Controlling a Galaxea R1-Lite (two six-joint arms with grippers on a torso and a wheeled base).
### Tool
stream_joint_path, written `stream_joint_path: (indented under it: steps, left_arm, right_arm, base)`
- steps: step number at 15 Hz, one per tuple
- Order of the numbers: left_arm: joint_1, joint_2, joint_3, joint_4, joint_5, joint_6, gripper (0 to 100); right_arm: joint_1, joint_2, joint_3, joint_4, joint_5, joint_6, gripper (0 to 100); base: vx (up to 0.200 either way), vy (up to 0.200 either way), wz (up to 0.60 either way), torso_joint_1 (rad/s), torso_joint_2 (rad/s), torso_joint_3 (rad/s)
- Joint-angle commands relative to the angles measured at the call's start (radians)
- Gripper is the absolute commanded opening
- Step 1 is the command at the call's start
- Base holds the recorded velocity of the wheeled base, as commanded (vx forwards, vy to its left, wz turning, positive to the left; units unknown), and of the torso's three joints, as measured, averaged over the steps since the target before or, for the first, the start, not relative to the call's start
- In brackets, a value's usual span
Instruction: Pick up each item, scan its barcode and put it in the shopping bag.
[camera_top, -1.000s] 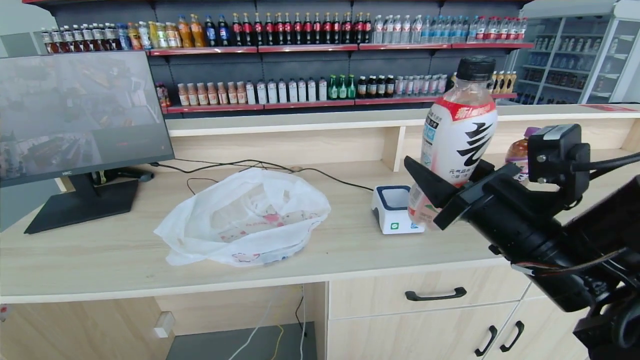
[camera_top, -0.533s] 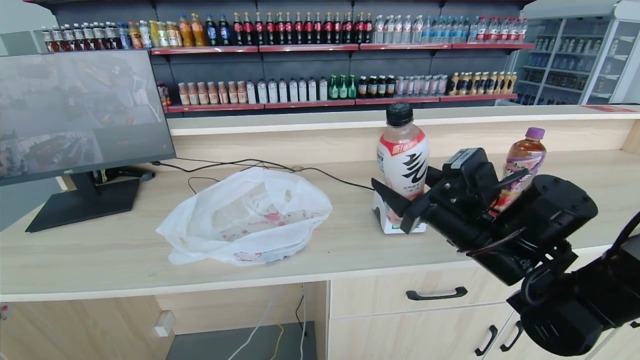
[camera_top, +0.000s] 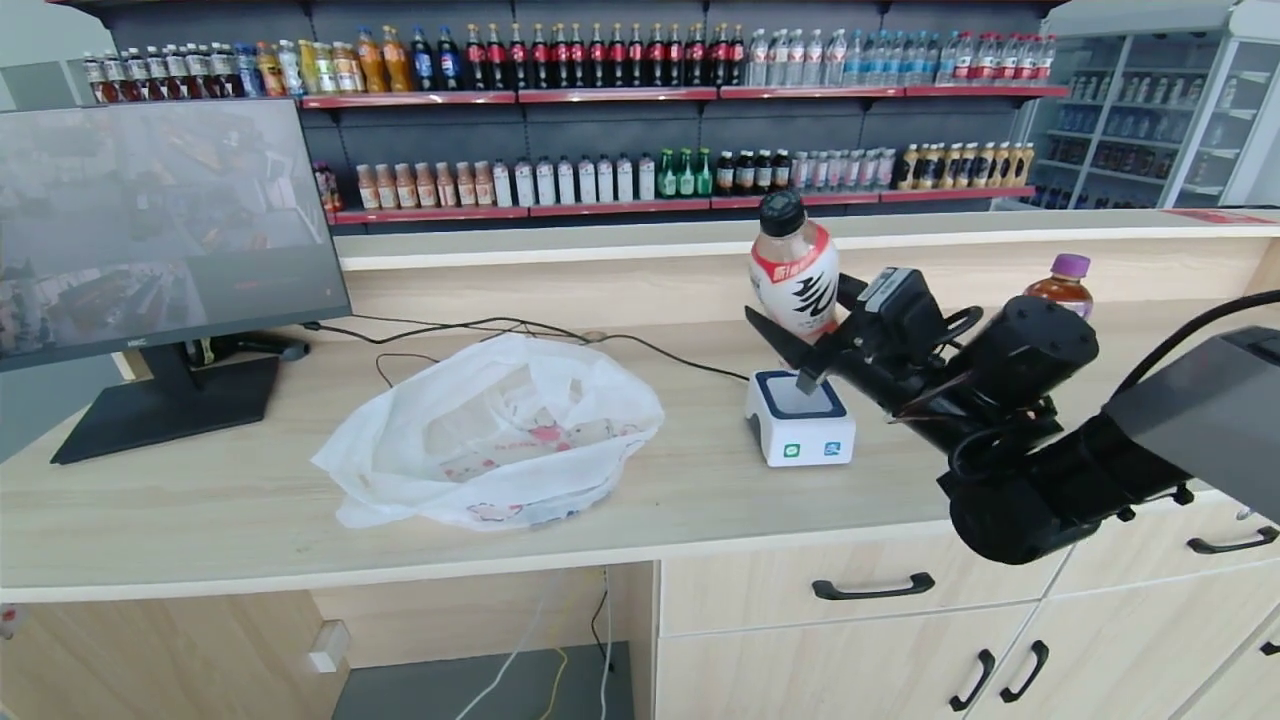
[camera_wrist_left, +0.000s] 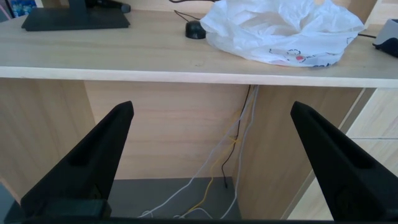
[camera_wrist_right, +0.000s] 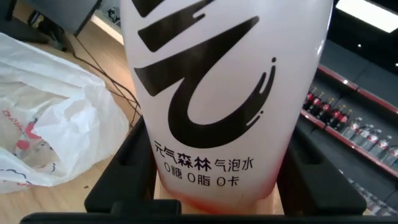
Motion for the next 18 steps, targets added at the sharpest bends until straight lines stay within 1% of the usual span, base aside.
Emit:
stream_joint_path:
  steps: [1,3,4,5,8,9,11,18]
  left_arm:
    - [0.000,0.000,0.000,0.000,0.000,0.000,100]
    - [0.000,0.000,0.000,0.000,0.000,0.000,100]
    - [0.000,0.000,0.000,0.000,0.000,0.000,100]
    - [0.000,0.000,0.000,0.000,0.000,-0.001,100]
    - [0.000,0.000,0.000,0.000,0.000,0.000,100]
    - [0.000,0.000,0.000,0.000,0.000,-0.001,100]
    - [0.000,0.000,0.000,0.000,0.000,0.000,100]
    - [0.000,0.000,0.000,0.000,0.000,0.000,100]
  right_arm:
    - [-0.036,0.085,-0.070,-0.001,0.069,-0.043,0]
    - [-0.039,0.098,-0.083,-0.001,0.083,-0.066,0]
    - [-0.075,0.090,-0.119,-0.001,0.092,-0.118,0]
    - [-0.086,0.091,-0.133,-0.001,0.104,-0.132,0]
    - [-0.101,0.122,-0.133,-0.001,0.184,-0.176,0]
    - [-0.099,0.144,-0.132,-0.001,0.241,-0.193,0]
    - [-0.101,0.162,-0.133,-0.001,0.297,-0.208,0]
    - [-0.118,0.173,-0.135,-0.001,0.363,-0.250,0]
  base:
    - [0.000,0.000,0.00,0.000,0.00,0.000]
    - [0.000,0.000,0.00,0.000,0.00,0.000]
    - [0.000,0.000,0.00,0.000,0.00,0.000]
    - [0.000,0.000,0.00,0.000,0.00,0.000]
    - [0.000,0.000,0.00,0.000,0.00,0.000]
    - [0.000,0.000,0.00,0.000,0.00,0.000]
    - [0.000,0.000,0.00,0.000,0.00,0.000]
    - [0.000,0.000,0.00,0.000,0.00,0.000]
